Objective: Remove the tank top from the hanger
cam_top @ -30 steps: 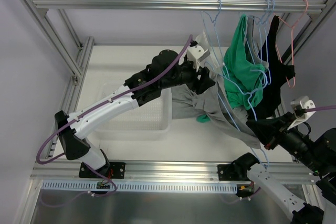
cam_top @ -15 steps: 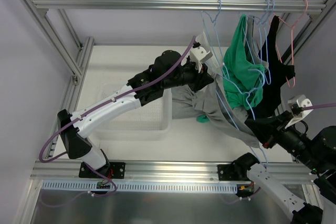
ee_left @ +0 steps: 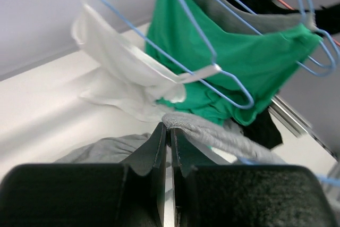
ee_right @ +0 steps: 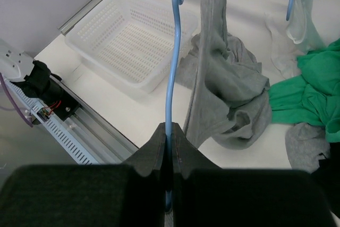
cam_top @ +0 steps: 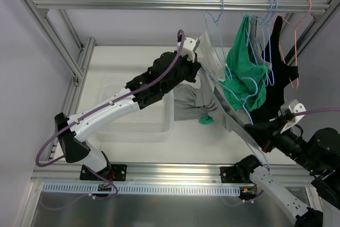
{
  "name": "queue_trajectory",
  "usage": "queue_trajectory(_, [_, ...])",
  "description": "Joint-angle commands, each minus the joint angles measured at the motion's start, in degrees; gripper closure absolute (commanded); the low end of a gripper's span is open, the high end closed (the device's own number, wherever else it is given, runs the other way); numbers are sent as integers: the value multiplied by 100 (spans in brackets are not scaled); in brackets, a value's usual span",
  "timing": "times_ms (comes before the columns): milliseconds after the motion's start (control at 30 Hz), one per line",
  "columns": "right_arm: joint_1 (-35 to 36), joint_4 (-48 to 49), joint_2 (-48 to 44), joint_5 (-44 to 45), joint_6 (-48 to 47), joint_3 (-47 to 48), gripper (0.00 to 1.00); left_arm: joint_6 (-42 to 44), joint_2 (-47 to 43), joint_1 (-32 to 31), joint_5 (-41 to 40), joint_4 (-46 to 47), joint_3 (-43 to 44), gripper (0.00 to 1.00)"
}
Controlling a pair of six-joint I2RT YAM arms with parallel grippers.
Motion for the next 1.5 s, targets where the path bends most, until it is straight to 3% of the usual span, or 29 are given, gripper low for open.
queue_trajectory(0, [0, 122, -220, -605, -338, 10, 100, -254, -402, -12, -1452, 317, -14, 100])
queue_trajectory(200, [0, 182, -677, -1238, -611, -17, 100, -175, -394, -12, -1665, 133, 214, 100])
queue_trajectory(333, [0, 550, -1055, -1283, -638, -69, 100, -193, -341, -12, -1306, 53, 294, 100])
queue_trajectory(600, [0, 1684, -1775, -571, -322, -798, 100, -404, -700, -20, 1002, 307, -347, 100])
queue_trajectory(733, [0, 2763, -1698, -439, -76, -1334, 100, -737, -1069, -20, 2253, 1018, -1032, 100])
queue_trajectory(900, [0, 4275, -1521, 0, 285, -2186, 100, -1124, -1483, -64, 3606, 2626, -2332, 100])
queue_trajectory(1067, [0, 6849, -1276, 98, 872, -3589, 100, -1256, -1545, -196, 4477, 3542, -3194, 100])
queue_trajectory(1133, [9, 8338, -1135, 71, 1172, -4031, 100, -1283, -1379, -249, 4592, 3674, -3326, 100])
queue_trajectory(1233, [0, 9722, -722, 176, 1375, -4490, 100, -1318, -1107, -302, 4786, 3674, -3502, 100])
queue_trajectory(1467, [9, 10062, -545, 132, 998, -4297, 100, -1081, -904, -310, 4005, 2964, -4144, 100])
